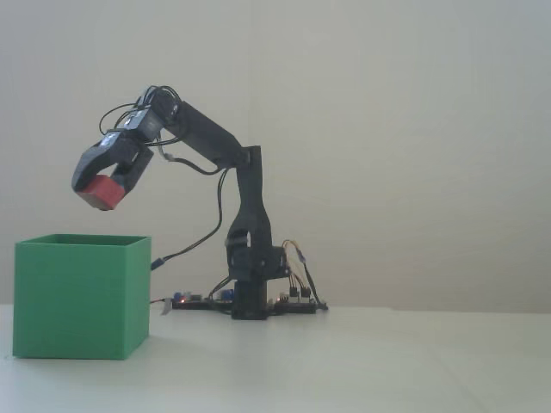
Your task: Grasp a red block and put it in the green bin.
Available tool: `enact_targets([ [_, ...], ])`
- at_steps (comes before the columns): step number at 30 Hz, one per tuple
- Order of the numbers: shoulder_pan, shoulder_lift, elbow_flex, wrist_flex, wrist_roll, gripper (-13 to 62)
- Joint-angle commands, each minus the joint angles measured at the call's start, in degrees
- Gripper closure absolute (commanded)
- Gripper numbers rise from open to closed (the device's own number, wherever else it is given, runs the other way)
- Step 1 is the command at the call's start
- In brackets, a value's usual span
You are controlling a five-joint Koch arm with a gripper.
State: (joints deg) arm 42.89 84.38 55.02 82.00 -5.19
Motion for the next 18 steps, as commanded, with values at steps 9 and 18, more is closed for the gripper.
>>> enact_targets([
  [9, -0.88, -0.70, -1.05, -2.37, -0.18, 16.3],
  [18, -0.97, -0.70, -1.05, -2.46, -0.26, 16.3],
])
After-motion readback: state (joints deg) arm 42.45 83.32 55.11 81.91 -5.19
